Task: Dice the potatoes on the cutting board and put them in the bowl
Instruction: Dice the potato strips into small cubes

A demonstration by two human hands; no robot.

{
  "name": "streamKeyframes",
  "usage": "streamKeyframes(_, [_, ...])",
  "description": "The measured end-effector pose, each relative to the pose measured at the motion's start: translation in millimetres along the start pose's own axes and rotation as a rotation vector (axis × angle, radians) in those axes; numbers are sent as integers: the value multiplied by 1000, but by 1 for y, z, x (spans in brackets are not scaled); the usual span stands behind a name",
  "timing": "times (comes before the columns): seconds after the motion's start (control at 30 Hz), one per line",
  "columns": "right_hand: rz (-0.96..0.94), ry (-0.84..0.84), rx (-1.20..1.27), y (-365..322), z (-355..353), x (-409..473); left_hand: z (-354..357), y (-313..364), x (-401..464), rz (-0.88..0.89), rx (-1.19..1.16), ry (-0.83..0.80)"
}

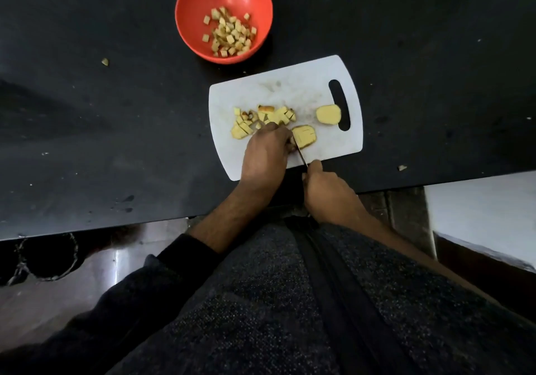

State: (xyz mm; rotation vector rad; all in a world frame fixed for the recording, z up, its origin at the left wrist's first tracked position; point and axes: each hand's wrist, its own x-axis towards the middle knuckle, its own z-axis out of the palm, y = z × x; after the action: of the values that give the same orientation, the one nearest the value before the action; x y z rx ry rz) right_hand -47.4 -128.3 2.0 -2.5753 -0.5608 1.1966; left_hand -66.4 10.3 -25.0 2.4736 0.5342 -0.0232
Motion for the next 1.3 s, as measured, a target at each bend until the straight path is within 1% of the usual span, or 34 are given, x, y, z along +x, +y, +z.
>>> streamKeyframes(0.1, [32,-54,-15,10,0,-10,-1,0,0,8,9,-10])
streamKeyframes(0.2, [27,-36,-55,16,-4,-19,-3,1,0,16,21,-11])
streamKeyframes(0.3, [-22,85,-58,21,-14,-25,-3,0,0,11,13,-21])
streamKeyframes(0.43, [-72,255,-68,25,-21,-16,0,2,1,49,2,29])
streamKeyframes(0.67, [-61,356,-20,37,-28,-2,-2,18,16,182,21,44])
streamKeyframes(0.83, [-25,369,-8,46,-38,1,2,30,32,242,78,45])
streamKeyframes(1.07, [-4,381,21,52,-51,13,13,47,64,287,154,-87])
streamKeyframes(1.3, [22,365,9,50,-61,28,16,45,78,255,161,-158])
